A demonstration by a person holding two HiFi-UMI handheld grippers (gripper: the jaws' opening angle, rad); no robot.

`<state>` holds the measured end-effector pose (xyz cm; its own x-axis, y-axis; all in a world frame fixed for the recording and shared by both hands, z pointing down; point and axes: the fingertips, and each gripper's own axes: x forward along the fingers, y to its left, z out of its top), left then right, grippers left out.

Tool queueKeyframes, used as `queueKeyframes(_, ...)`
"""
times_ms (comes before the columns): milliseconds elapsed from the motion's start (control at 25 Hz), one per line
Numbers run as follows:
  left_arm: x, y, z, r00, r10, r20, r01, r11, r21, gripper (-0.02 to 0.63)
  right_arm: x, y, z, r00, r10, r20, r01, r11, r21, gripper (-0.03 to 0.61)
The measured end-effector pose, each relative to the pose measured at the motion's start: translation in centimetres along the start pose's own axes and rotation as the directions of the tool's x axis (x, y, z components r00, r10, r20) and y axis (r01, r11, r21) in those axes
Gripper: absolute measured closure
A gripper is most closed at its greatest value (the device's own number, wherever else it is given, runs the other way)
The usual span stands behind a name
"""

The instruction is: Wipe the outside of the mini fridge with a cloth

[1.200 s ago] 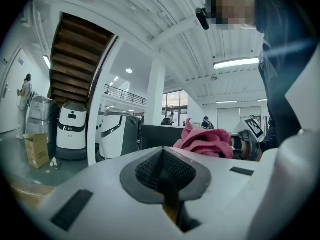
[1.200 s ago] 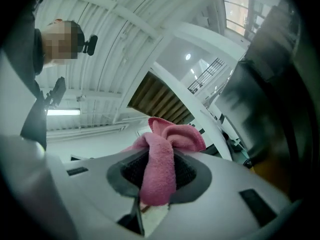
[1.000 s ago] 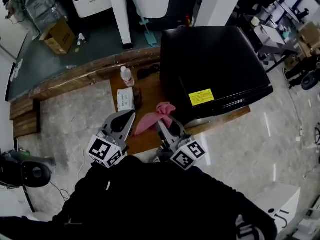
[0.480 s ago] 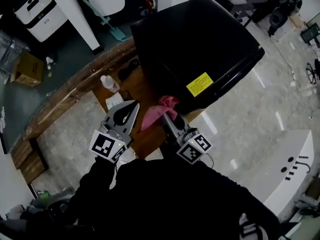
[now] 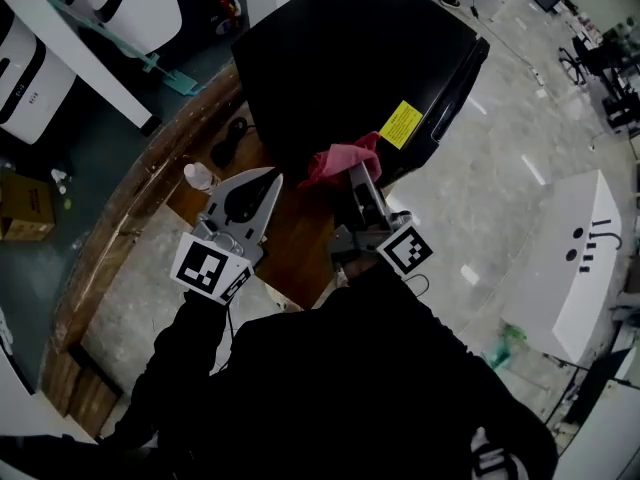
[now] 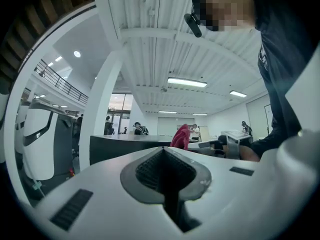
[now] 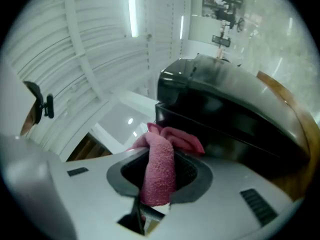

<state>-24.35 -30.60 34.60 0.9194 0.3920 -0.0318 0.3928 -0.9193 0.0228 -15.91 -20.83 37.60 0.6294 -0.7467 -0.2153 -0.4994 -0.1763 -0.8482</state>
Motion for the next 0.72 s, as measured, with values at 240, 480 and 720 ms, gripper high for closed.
queueKeyframes(240, 1.8, -0.8, 0.5, 0.996, -0.088, 0.007, 0.088, 0.996, 0.010, 0.607, -0.2, -4.1, 0.0, 0.984, -0.149, 0.094, 0.117, 0.952, 0.282, 0.476)
queueKeyframes(480, 3.5, -0.6, -2.9, 0.993, -0.105, -0.044, 0.104, 0.994, -0.017, 0.607, -1.6, -9.1, -2.5, 0.962, -0.265, 0.073, 0.225, 0.911, 0.345, 0.476)
queueKeyframes(720, 5.9, -0.3, -11.9, 0.965, -0.158, -0.209, 0.140, 0.985, -0.099, 0.607, -2.1, -14.6, -5.5, 0.948, -0.316, 0.031, 0.283, 0.884, 0.372, 0.476)
